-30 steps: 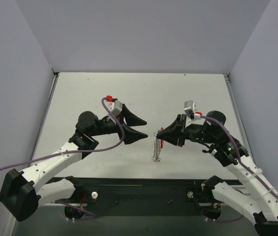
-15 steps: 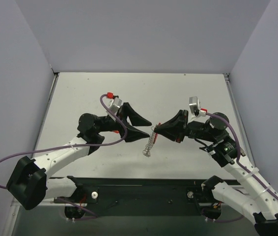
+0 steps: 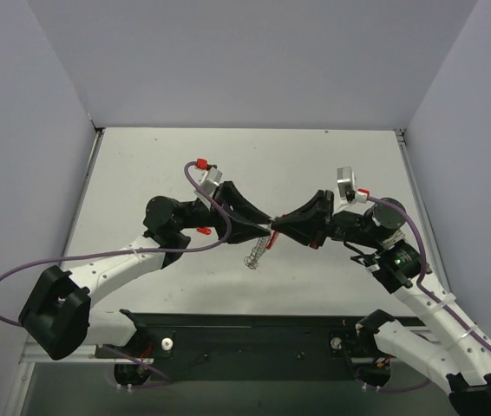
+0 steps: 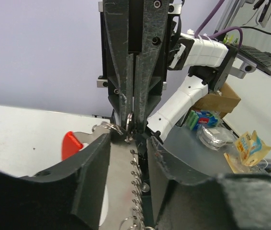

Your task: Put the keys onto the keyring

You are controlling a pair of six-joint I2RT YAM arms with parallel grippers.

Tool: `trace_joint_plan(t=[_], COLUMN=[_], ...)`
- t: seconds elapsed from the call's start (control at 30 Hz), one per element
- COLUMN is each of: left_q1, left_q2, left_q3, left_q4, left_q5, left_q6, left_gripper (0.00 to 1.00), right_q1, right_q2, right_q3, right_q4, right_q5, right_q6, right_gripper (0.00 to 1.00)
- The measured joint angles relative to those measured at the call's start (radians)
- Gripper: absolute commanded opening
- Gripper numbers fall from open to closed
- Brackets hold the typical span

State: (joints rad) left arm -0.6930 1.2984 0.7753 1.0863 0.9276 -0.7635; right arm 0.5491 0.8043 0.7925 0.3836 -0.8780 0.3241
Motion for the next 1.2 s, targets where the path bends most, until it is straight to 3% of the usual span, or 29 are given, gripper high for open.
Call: trace_joint_plan(t=[0.07,0.17,0.33,0.43,0.53,0.87,0.93,0.97,1.0,1.2], left_q1=[0.000,0.000,0.001,0.001,0.000,0.000,0.000,0.000,0.000,0.000], left_q2=[0.008,0.014,0.014,0.014,0.012,0.005,0.005,0.005,0.005,0.005], left_q3=[0.003,0.009,0.009,0.009,0.009,0.009,0.009,0.009,0.009,0.013], left_q4=[0.004,0.010,0.019,0.026,0.031,0.032,0.032,0.032,0.032,0.030], left_q5=[-0.002,-0.004,-0.010,-0.016,-0.023,-0.035,-0.037,-0.038,-0.039,-0.045], left_q6=[-0.006,-0.017,-0.019,-0.019,-0.019,-0.021,-0.022,-0.022,-0.023,-0.027], left_gripper=[0.32,0.29,0.36,0.48,0.48,0.27,0.21,0.10,0.07,0.00], right_q1=[0.000,0.000,0.000,0.000,-0.001,-0.001,-0.005,-0.005,-0.005,-0.005], right_q2=[0.000,0.000,-0.001,-0.001,-0.002,-0.006,-0.010,-0.012,-0.013,-0.016], right_q3=[0.000,-0.001,-0.012,-0.016,-0.019,-0.021,-0.021,-0.021,-0.021,-0.023], right_q4=[0.005,0.012,0.026,0.026,0.026,0.025,0.026,0.027,0.029,0.036], right_q5=[-0.001,0.000,-0.002,-0.002,-0.002,-0.002,-0.002,-0.002,-0.002,-0.002], right_q6=[0.005,0.013,0.022,0.026,0.027,0.040,0.043,0.045,0.047,0.050], right_gripper=[0.00,0.00,0.00,0.00,0.00,0.00,0.00,0.00,0.00,0.00])
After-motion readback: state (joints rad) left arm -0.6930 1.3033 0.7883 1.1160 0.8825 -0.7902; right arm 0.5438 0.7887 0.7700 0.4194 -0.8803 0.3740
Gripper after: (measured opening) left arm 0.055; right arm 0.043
